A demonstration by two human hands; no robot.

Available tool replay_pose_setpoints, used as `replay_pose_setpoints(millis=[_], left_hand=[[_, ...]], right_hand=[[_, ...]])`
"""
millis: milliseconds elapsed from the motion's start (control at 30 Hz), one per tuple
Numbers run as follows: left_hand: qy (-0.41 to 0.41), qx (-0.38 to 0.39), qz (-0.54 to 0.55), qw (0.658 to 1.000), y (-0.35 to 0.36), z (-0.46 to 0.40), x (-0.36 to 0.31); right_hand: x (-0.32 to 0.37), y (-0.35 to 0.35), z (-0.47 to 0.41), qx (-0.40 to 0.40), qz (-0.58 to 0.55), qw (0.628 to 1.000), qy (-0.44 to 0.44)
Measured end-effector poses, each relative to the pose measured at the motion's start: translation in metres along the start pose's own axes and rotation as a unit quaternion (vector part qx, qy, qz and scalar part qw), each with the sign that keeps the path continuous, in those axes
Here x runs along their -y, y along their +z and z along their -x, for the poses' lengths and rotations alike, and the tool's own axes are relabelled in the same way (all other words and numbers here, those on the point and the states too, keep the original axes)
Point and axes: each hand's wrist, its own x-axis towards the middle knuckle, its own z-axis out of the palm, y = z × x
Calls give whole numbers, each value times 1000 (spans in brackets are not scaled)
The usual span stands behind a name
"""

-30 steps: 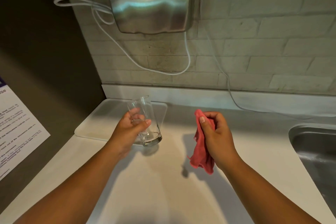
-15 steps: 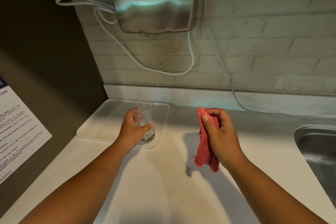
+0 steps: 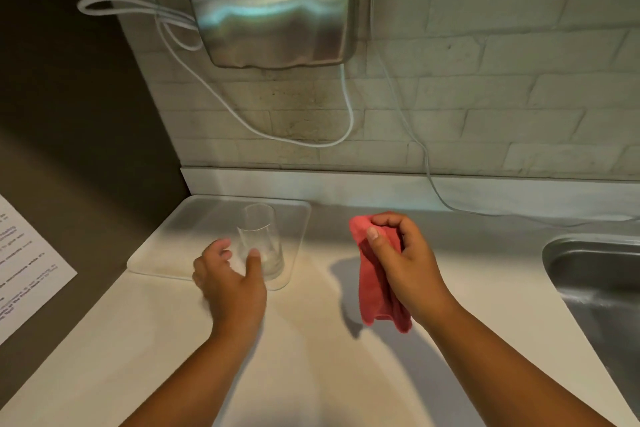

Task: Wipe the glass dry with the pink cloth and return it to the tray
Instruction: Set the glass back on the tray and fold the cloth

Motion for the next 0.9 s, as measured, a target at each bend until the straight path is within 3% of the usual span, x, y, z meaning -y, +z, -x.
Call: replay_pose_setpoints(millis=[67,133,267,367,467,700,800,900], left_hand=[[76,69,73,992,3,18,-28],[93,205,133,965,10,22,-60],[-3,491,145,859,29,7,-104],[-25,558,95,824,37,-2,-107],[1,562,96,821,42,-3,-103],[152,373,11,915,58,1,-78],[167,315,-29,934,61,0,-62],[146,270,-45,951,70,1,-46]], right_hand=[[4,-1,-1,48,-9,999,4],[10,-2,-3,93,16,996,-4],[24,-7,-5,185,62,980,-34],[30,-13,-6,215,83,972,-47],[29,-20,-5,205,115,970,-58],[3,-61,3,167,120,976,67],[-3,-79,-2,172,116,974,91],[-6,-86,-13,106,111,984,90]])
